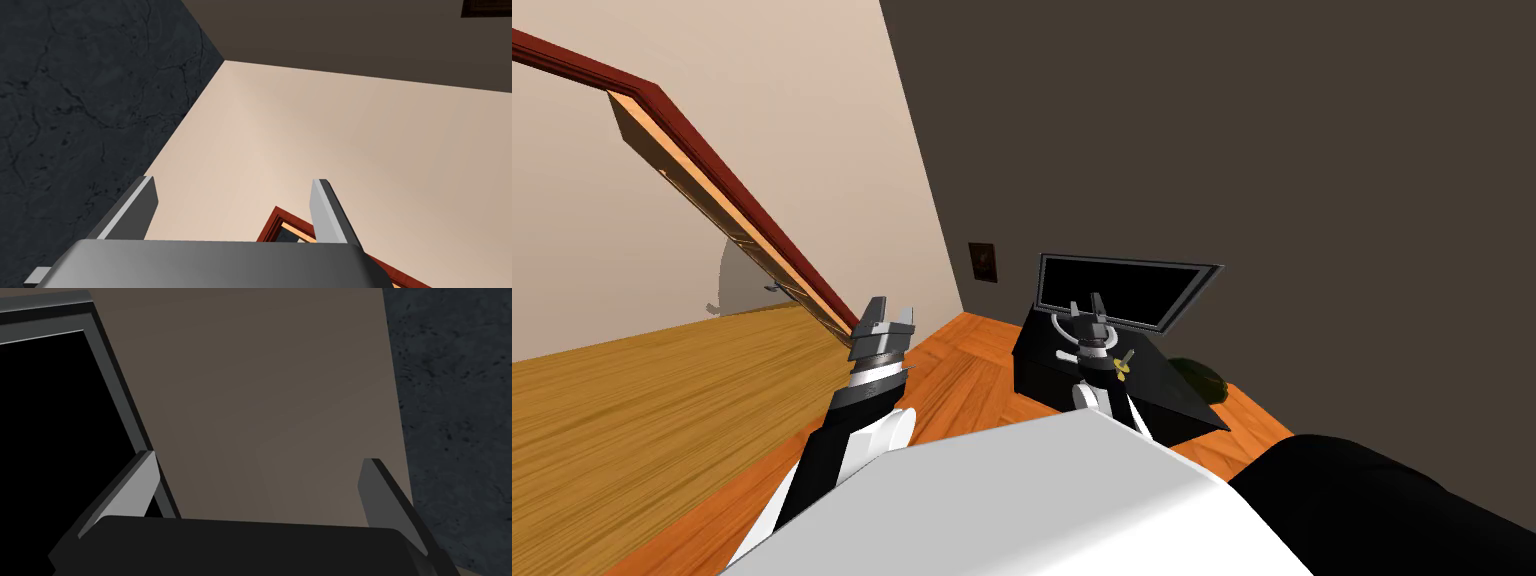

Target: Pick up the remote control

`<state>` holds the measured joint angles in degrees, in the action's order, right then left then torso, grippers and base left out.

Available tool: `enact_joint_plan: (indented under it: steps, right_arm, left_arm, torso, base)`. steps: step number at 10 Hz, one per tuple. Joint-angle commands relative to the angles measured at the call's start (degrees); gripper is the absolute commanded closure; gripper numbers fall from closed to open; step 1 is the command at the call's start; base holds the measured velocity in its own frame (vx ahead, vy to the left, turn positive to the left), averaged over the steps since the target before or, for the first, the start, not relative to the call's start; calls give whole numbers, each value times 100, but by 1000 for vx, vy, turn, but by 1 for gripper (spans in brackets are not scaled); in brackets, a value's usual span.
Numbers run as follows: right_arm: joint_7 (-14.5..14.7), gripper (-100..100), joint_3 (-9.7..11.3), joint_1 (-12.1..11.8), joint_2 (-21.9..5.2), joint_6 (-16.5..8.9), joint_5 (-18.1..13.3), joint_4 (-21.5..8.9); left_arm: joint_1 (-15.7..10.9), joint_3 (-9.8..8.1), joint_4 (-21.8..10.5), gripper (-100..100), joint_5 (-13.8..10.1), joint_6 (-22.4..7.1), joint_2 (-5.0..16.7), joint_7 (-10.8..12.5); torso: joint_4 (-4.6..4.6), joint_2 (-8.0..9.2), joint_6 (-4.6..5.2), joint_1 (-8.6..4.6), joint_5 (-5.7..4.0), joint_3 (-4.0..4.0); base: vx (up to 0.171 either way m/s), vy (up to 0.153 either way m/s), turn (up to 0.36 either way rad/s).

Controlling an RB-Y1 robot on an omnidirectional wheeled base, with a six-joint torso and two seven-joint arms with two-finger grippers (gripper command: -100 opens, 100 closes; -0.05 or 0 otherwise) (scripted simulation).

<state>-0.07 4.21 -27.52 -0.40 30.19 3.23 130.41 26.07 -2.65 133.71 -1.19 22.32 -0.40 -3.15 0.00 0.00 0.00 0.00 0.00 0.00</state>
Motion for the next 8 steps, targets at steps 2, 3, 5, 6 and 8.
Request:
enact_joint_plan:
  steps: [2, 3, 5, 6, 8]
  right_arm:
    - [27, -100, 26, -64, -349, 8, -53, -175]
    - [47, -100, 46, -101, -513, 13, -89, -291]
    - [103, -100, 102, -188, -866, 24, -191, -602]
    - [140, -100, 138, -235, -1054, 30, -255, -794]
    - [232, -100, 229, -330, -1425, 39, -411, -1161]
  left_arm:
    - [0, 0, 0, 0, 0, 0, 0, 0]
    - [0, 0, 0, 0, 0, 0, 0, 0]
    - [-1, 0, 0, 0, 0, 0, 0, 0]
    - [-1, 1, 0, 0, 0, 0, 0, 0]
    - [-1, 0, 0, 0, 0, 0, 0, 0]
  torso:
    - [0, 3, -1, 2, 0, 2]
    - [1, 7, -1, 4, 1, 4]
    - [2, 11, -1, 7, 1, 6]
    - [2, 11, -1, 7, 2, 6]
    - [2, 8, -2, 5, 1, 5]
  base:
    - [-17, 14, 50]
    - [-27, 22, 86]
    - [-30, 27, 112]
    - [-25, 21, 154]
    - [-12, 18, 192]
